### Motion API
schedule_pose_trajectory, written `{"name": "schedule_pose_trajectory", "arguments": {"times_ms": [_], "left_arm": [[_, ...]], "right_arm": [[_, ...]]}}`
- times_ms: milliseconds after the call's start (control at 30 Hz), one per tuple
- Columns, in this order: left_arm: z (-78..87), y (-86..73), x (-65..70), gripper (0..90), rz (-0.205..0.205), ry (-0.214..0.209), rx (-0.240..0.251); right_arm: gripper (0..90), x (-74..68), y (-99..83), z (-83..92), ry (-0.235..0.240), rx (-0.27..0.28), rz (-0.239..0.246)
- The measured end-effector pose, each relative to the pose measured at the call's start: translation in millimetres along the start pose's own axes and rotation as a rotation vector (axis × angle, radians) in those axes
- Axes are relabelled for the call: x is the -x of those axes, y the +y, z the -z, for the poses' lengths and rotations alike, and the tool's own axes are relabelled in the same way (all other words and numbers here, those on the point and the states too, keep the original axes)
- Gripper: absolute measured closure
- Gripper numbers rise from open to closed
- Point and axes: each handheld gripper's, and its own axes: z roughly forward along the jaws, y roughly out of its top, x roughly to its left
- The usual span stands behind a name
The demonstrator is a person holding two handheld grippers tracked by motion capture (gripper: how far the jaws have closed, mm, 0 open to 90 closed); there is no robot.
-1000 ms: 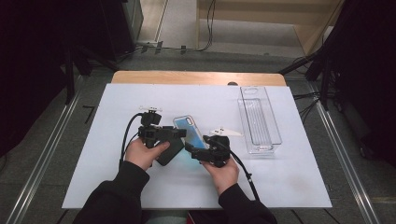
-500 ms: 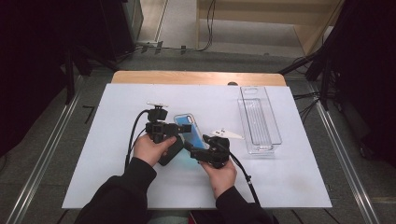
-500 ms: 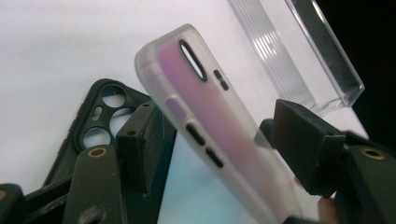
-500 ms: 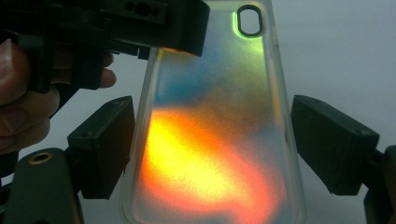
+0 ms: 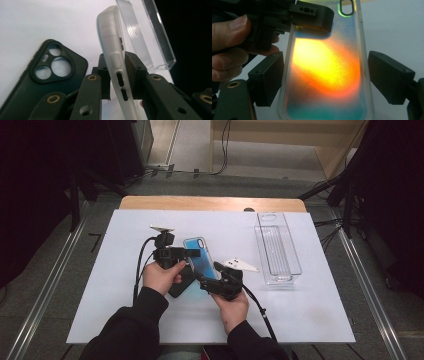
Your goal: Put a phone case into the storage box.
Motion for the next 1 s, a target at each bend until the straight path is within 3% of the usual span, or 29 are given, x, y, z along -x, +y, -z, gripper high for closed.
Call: {"name": "schedule_pose_trajectory", "arguments": {"times_ms": [300, 500, 533, 633, 667, 767, 1000], "left_arm": [[2.8, -0.3, 0.4, 81.2, 0.036, -0.07, 0.006], [4.7, -0.7, 1.6, 81.5, 0.042, -0.083, 0.011], [5.0, -1.0, 2.4, 81.7, 0.036, -0.089, 0.013], [5.6, -1.3, 4.5, 82.7, 0.03, -0.088, 0.022], [6.3, -1.7, 6.3, 85.6, 0.016, -0.084, 0.025], [7.5, -2.0, 8.0, 85.7, 0.0, -0.077, 0.033], [10.4, -2.5, 8.6, 85.7, -0.025, -0.062, 0.059]], "right_arm": [[14.7, -2.0, -0.9, -1.3, -0.012, 0.008, 0.05], [14.2, -1.2, 2.2, -1.6, -0.005, -0.008, 0.078], [13.5, 0.0, 6.3, -1.5, -0.002, -0.035, 0.113], [8.0, 1.2, 10.8, -2.2, 0.019, -0.073, 0.123], [0.0, 1.8, 16.2, -3.8, 0.016, -0.144, 0.136], [0.0, 3.5, 21.1, -1.4, 0.022, -0.172, 0.174], [0.0, 10.9, 28.3, 10.3, 0.049, -0.241, 0.206]]}}
